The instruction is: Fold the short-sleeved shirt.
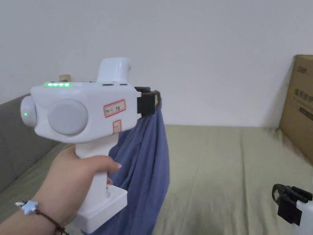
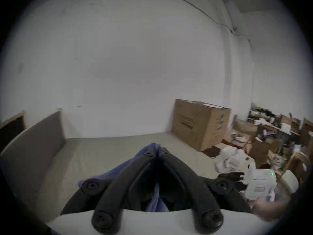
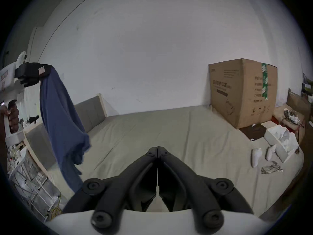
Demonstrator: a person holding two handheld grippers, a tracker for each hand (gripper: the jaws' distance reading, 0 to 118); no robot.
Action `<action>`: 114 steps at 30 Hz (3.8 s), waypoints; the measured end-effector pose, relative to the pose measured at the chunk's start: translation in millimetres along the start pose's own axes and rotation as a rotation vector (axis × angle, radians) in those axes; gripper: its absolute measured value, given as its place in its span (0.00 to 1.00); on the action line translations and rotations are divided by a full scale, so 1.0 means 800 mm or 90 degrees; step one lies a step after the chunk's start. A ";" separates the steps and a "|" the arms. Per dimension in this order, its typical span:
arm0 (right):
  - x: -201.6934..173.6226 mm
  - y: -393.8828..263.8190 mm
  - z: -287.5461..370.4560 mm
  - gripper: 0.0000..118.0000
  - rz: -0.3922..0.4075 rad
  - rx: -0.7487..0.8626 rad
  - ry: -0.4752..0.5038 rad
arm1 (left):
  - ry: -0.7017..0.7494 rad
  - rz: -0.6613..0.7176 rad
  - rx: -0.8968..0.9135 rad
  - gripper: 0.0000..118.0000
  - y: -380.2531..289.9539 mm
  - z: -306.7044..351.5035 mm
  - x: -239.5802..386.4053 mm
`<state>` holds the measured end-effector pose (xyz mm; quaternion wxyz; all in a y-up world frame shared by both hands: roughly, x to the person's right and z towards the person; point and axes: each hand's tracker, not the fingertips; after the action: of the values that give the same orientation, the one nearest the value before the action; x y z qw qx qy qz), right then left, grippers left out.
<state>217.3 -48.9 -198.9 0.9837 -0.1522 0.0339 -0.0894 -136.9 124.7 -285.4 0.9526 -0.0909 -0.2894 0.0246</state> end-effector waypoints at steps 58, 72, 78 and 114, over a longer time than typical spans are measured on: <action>0.065 -0.066 -0.154 0.00 0.010 -0.196 -0.053 | 0.182 0.077 -0.508 0.46 -0.431 -0.248 -0.159; 0.097 -0.116 -0.488 0.40 -0.077 -0.642 -0.092 | 0.123 0.170 -0.392 0.01 -0.364 -0.098 -0.139; 0.129 -0.039 -0.343 0.01 -0.101 -0.431 -0.024 | 0.142 0.196 -0.376 0.01 -0.361 -0.077 -0.153; 0.227 0.380 -0.176 0.01 -0.125 0.053 -0.175 | 0.189 0.198 0.000 0.01 0.018 -0.189 -0.269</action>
<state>432.4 160.7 -432.7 0.9710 -0.1250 -0.1200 -0.1648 -231.8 93.4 -529.4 0.9695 -0.1371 -0.1283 0.1572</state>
